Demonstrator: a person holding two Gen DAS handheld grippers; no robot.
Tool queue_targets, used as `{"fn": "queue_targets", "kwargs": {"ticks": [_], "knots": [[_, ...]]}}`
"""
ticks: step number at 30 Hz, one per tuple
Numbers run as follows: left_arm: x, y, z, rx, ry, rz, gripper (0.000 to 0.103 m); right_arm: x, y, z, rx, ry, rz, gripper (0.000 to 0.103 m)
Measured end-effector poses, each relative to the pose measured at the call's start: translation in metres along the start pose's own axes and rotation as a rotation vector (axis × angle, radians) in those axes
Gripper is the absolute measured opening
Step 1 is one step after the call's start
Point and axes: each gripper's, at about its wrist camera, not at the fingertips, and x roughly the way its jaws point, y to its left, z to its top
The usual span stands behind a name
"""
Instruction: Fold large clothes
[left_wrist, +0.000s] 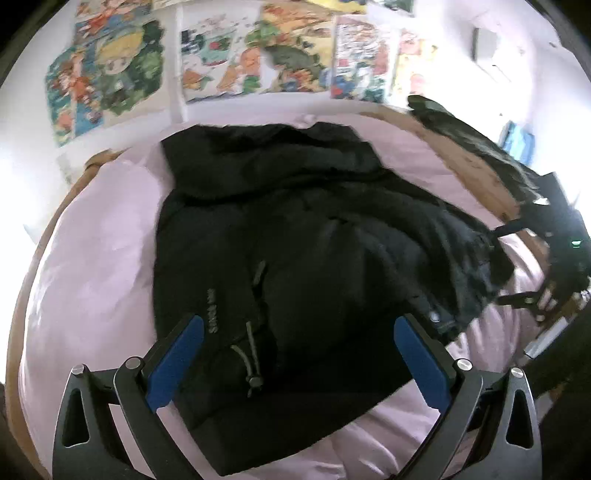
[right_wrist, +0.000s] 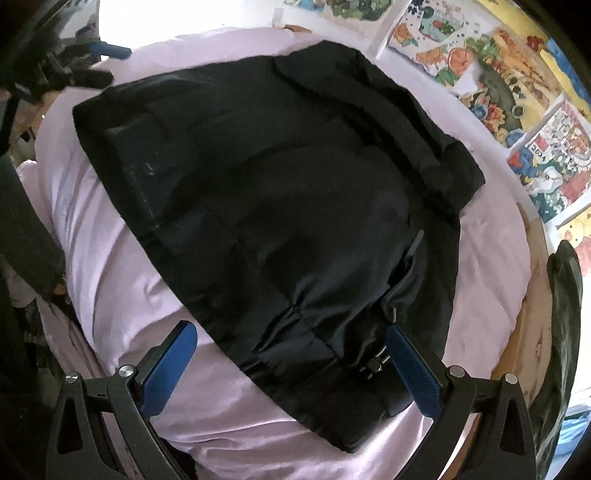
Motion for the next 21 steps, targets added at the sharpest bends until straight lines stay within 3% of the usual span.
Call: {"fn": "queue_targets", "kwargs": {"ticks": [4,11,17,21], "knots": [[-0.007,-0.016,-0.008,0.147,0.038,-0.008,0.102,0.010,0.002,-0.008,-0.043,0.033,0.005,0.103],[0.012,-0.047,-0.053,0.434,0.209,-0.056,0.102,0.034,0.005,-0.037,-0.165,0.113,-0.068,0.103],[0.036,-0.051,-0.082,0.590,0.312,0.064,0.102,0.035,-0.009,-0.039,-0.115,0.103,-0.057,0.103],[0.041,-0.052,-0.096,0.665,0.323,0.125,0.102,0.039,-0.011,-0.037,-0.113,0.108,-0.056,0.103]]}}
